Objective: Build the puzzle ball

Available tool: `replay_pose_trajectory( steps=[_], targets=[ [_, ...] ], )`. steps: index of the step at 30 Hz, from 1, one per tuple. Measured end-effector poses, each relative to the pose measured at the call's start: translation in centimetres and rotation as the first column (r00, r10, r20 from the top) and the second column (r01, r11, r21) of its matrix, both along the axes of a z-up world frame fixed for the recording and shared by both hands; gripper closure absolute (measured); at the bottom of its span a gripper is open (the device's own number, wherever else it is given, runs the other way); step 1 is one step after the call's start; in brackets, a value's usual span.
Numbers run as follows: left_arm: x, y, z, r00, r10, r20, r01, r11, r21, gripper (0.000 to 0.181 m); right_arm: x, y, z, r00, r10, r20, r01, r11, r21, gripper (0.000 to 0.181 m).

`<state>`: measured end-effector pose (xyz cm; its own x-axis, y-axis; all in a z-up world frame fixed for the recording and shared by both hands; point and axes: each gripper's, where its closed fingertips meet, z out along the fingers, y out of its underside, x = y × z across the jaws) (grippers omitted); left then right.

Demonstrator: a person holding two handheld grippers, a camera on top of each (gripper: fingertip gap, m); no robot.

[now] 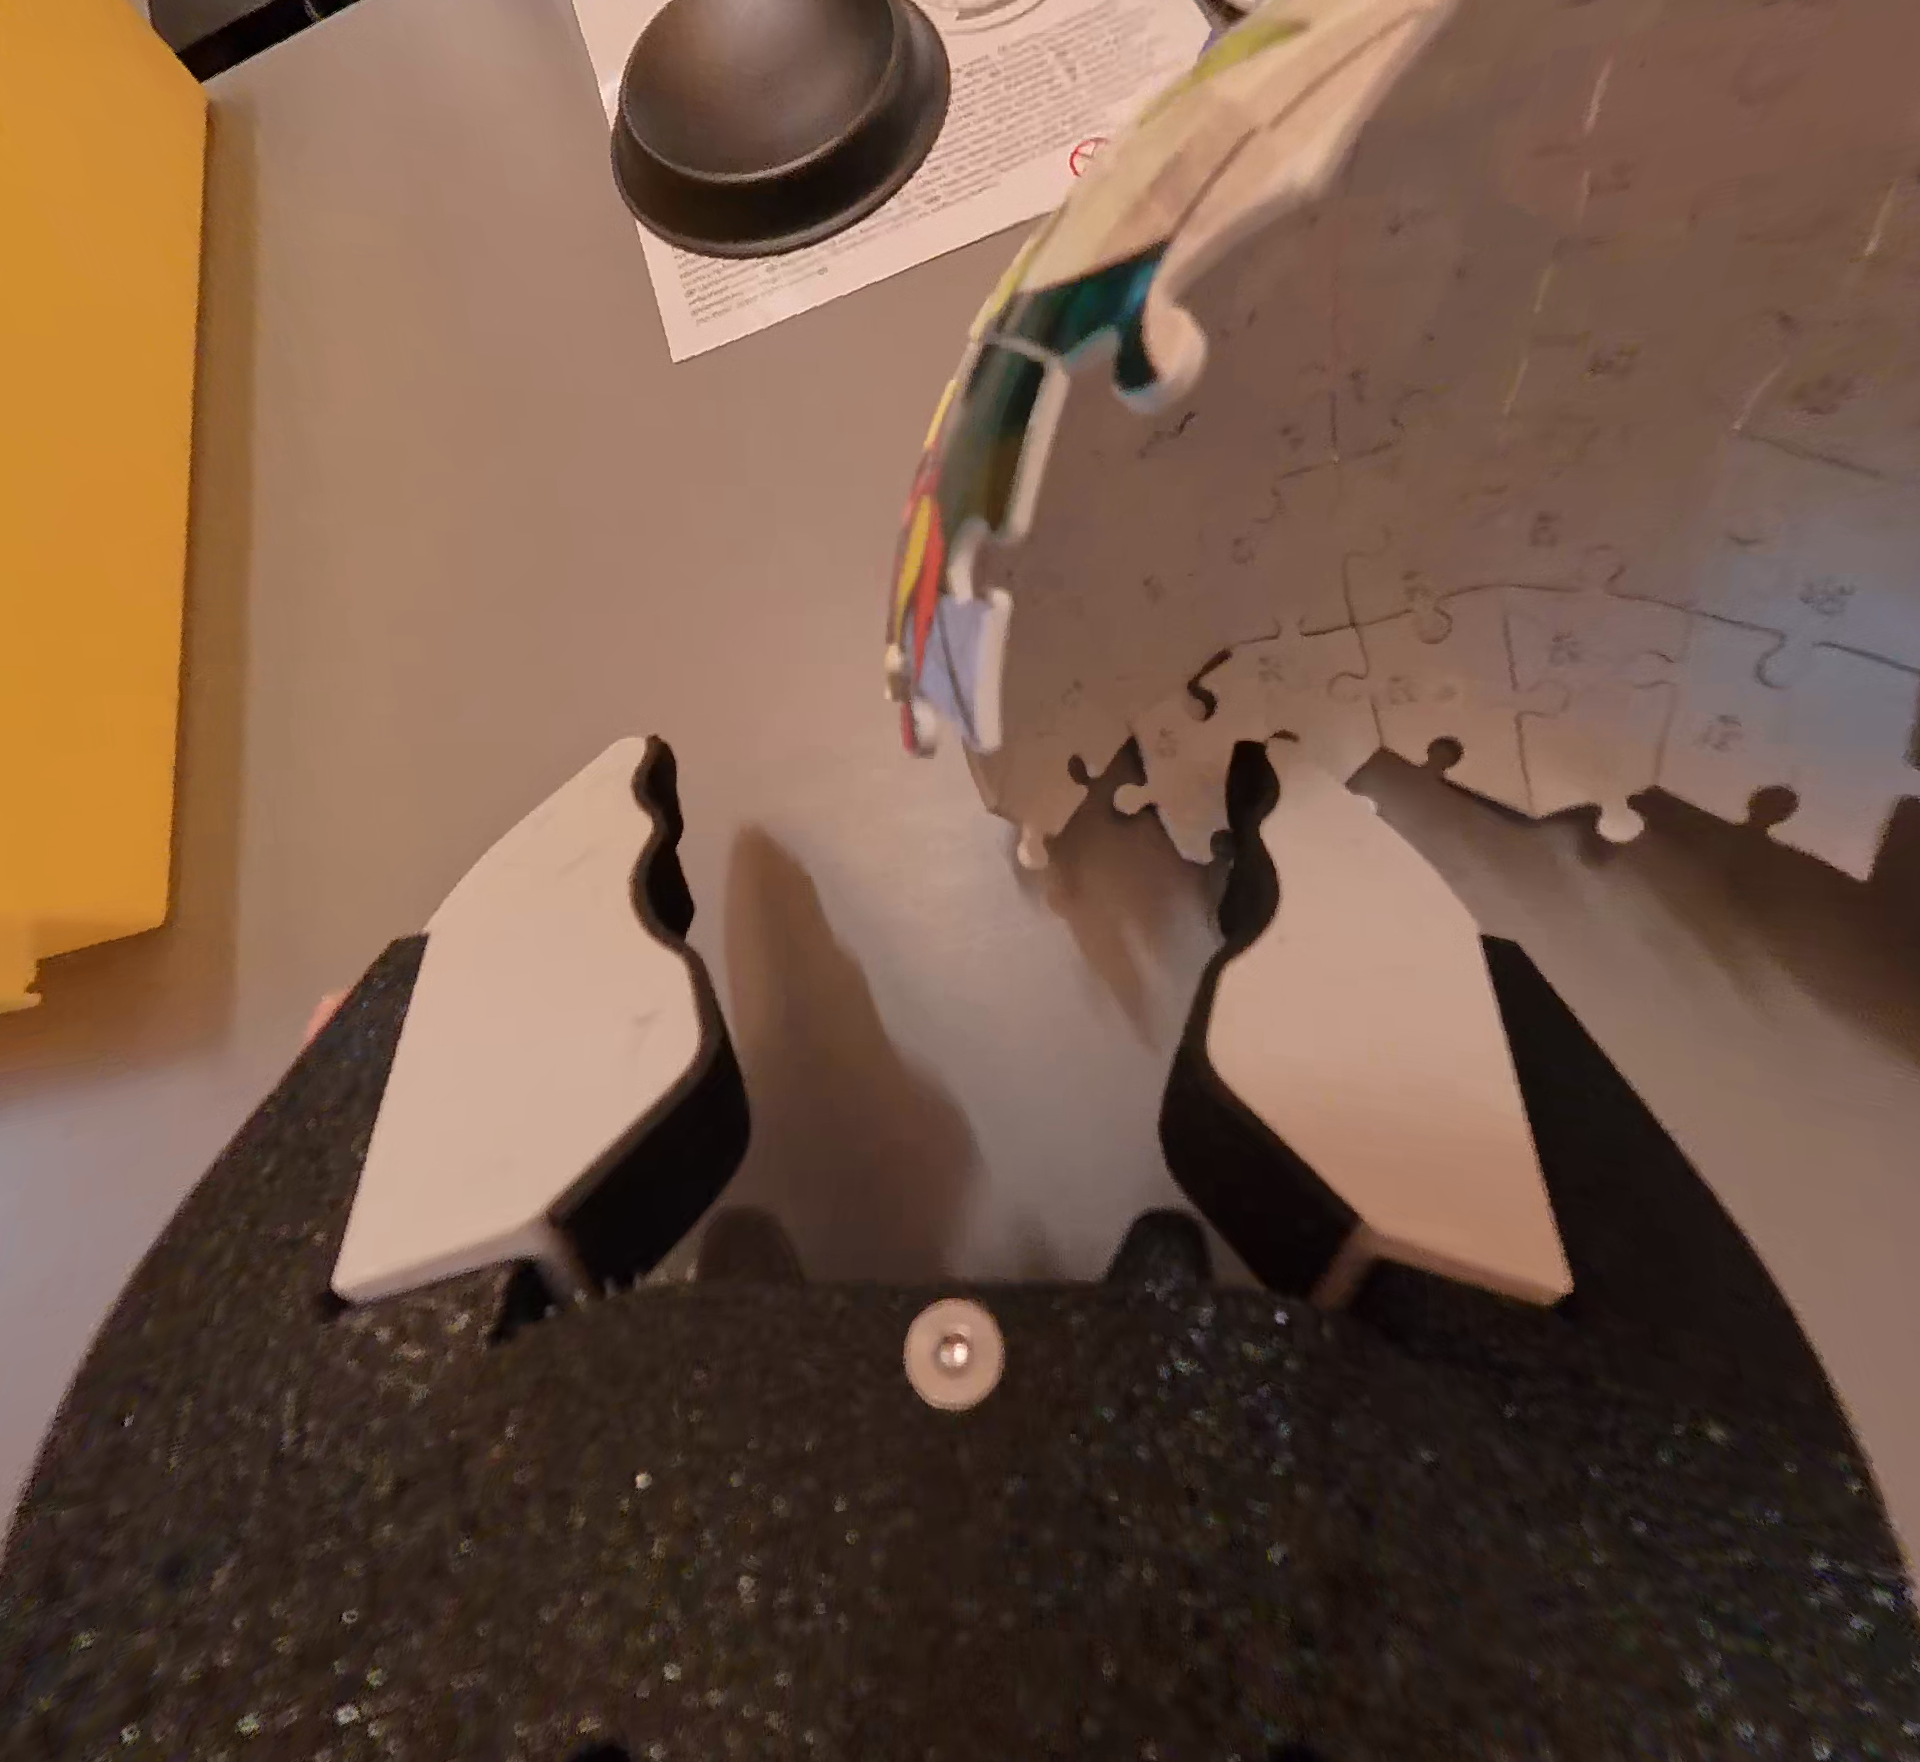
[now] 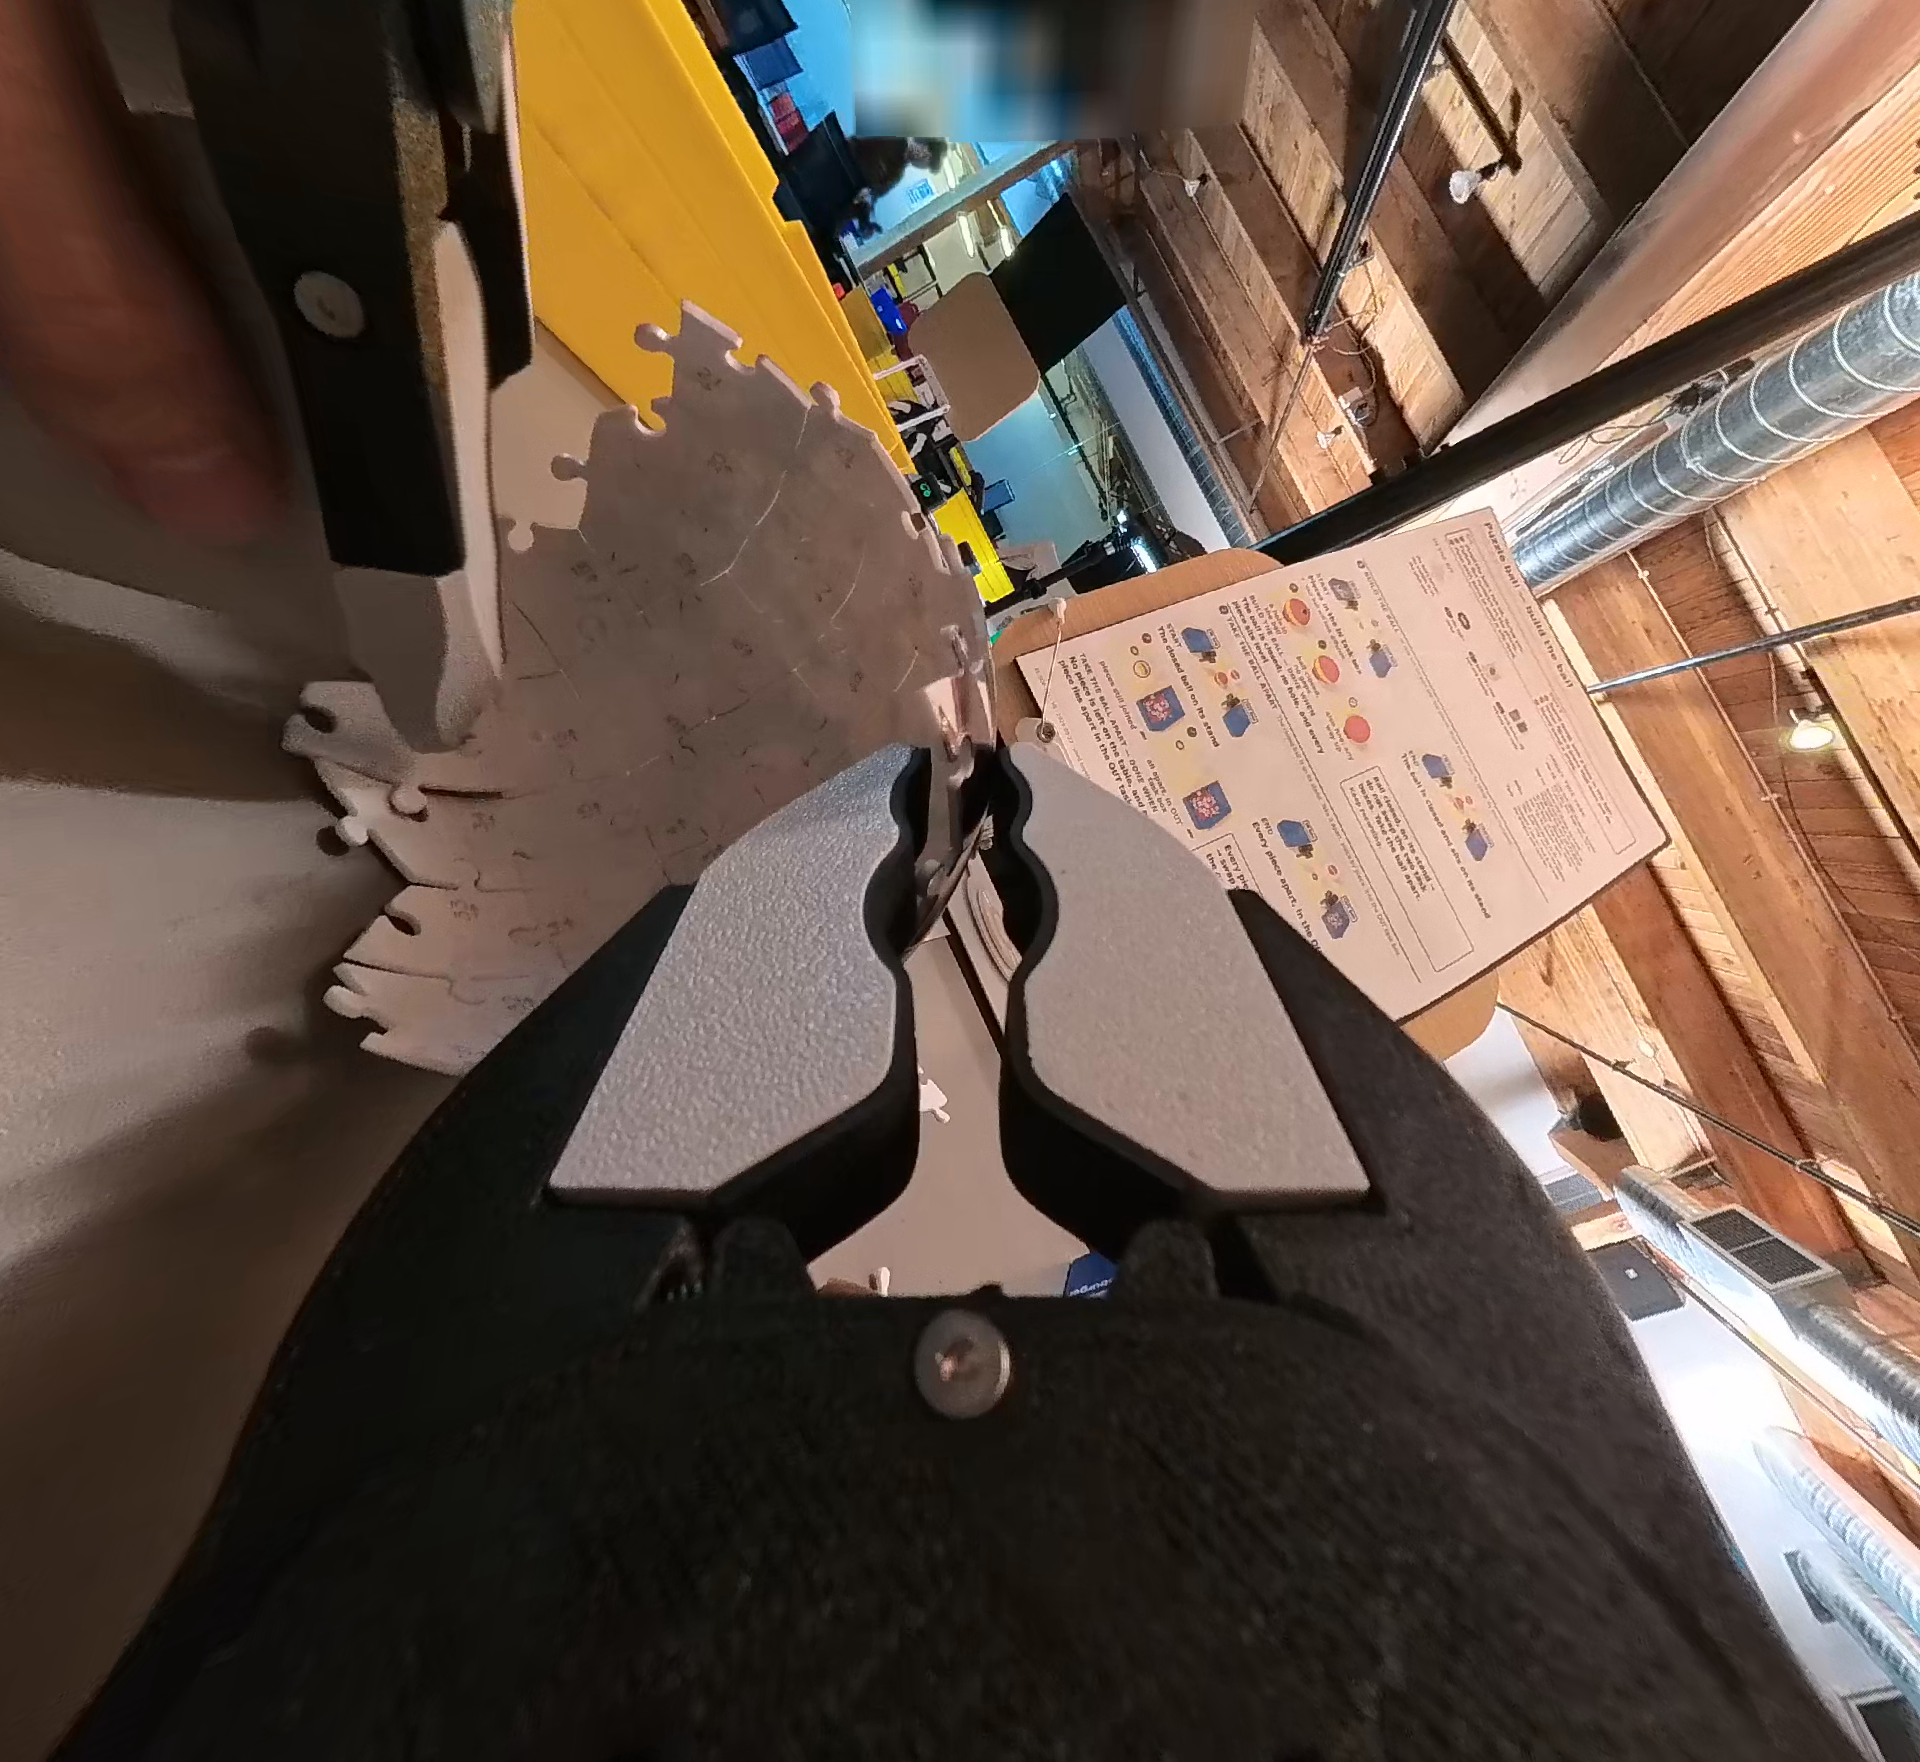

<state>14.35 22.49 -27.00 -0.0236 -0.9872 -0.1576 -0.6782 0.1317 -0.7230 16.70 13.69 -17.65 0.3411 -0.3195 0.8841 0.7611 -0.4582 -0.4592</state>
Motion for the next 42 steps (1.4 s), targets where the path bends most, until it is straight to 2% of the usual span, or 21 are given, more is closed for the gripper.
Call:
replay_pose_trajectory(
  steps=[3,19,25,30,33,42],
  targets=[
    [0.4,-0.3,-0.2,1.0,0.018,0.004,-0.017,0.999,-0.03,0.082,-0.1,0.0,0.0,1.0,0.001,0.003,-0.001,1.0,-0.001,0.17],
    [0.1,0.1,-0.5,0.993,0.116,-0.028,-0.115,0.993,0.032,0.088,-0.2,0.0,0.0,1.0,0.004,0.006,-0.004,1.0,-0.001,0.17],
    [-0.3,0.2,-0.6,0.984,0.169,-0.05,-0.169,0.986,0.017,0.087,-0.2,0.0,0.0,1.0,0.003,0.008,-0.003,1.0,-0.002,0.17],
    [0.0,0.4,-0.3,0.973,0.231,-0.01,-0.231,0.973,-0.021,0.087,-0.3,0.0,0.0,1.0,0.005,0.01,-0.005,1.0,-0.002,0.17],
    [-0.4,1.1,-0.3,0.96,0.28,-0.009,-0.28,0.96,0.015,0.089,-0.2,0.0,0.0,1.0,0.004,0.009,-0.004,1.0,-0.003,0.17],
    [-1.0,0.5,-0.4,0.948,0.316,-0.032,-0.314,0.948,0.049,0.094,-0.3,0.0,0.0,1.0,0.006,0.012,-0.006,1.0,-0.003,0.17]
  ],
)
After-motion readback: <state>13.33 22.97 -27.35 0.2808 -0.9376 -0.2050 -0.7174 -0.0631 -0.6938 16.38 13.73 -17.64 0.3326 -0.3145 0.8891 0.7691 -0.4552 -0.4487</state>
